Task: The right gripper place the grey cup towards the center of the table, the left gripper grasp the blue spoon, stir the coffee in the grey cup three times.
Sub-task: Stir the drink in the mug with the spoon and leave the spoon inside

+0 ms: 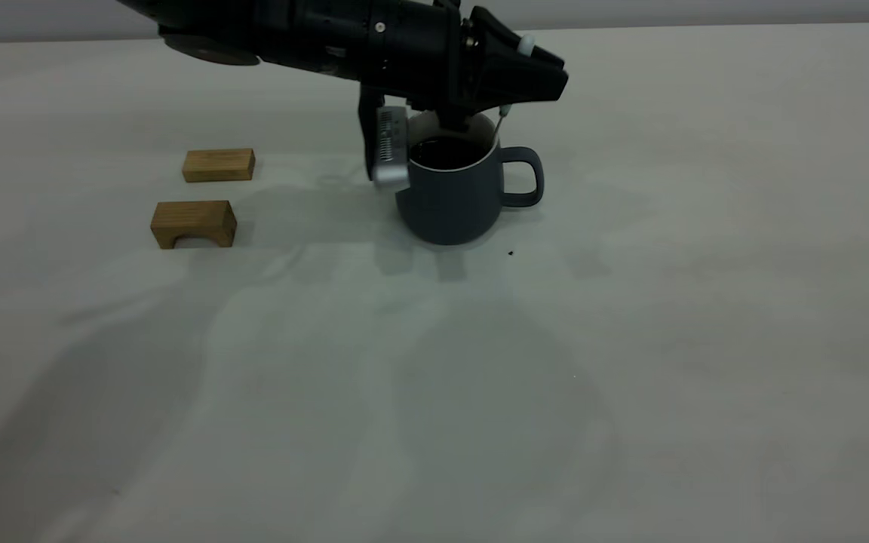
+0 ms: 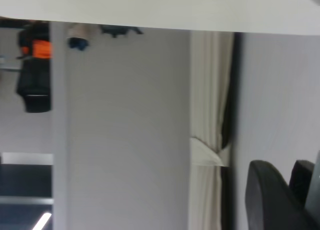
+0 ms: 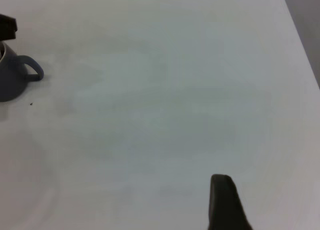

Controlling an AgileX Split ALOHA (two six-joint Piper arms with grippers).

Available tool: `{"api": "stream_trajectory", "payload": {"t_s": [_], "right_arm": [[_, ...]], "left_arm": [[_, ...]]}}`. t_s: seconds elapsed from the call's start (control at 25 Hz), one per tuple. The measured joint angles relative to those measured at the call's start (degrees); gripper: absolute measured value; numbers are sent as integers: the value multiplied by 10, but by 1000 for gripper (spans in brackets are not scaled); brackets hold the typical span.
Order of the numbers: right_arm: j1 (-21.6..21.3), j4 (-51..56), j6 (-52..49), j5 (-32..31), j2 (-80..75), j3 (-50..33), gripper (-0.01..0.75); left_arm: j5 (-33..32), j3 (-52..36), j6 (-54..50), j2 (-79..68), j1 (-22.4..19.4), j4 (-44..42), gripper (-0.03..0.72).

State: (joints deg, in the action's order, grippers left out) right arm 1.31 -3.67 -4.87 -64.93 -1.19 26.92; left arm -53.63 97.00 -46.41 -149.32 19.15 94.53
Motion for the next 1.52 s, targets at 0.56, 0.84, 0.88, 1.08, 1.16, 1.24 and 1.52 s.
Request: {"api": "stream_trajectory", "payload": {"t_s": [0.56, 0.84, 0.88, 1.08, 1.16, 1.24, 1.52], "right_arm": [[0, 0, 0, 0, 0, 0, 489], [0, 0, 0, 0, 0, 0, 489], [0, 0, 0, 0, 0, 0, 489], [0, 0, 0, 0, 0, 0, 489], [0, 0, 0, 0, 0, 0, 489], [0, 0, 0, 0, 0, 0, 489], [0, 0, 0, 0, 0, 0, 489]], "left_arm": [[-13, 0, -59, 0, -57, -42, 131], [58, 0, 17, -1, -14, 38, 131], [58, 0, 19, -1, -9, 38, 131], [24, 0, 21, -3, -1, 32, 131], [-7, 0, 18, -3, -5, 15, 131], [-37, 0, -2, -3, -15, -21, 131], [-87, 3, -113, -3, -65, -133, 131]]}}
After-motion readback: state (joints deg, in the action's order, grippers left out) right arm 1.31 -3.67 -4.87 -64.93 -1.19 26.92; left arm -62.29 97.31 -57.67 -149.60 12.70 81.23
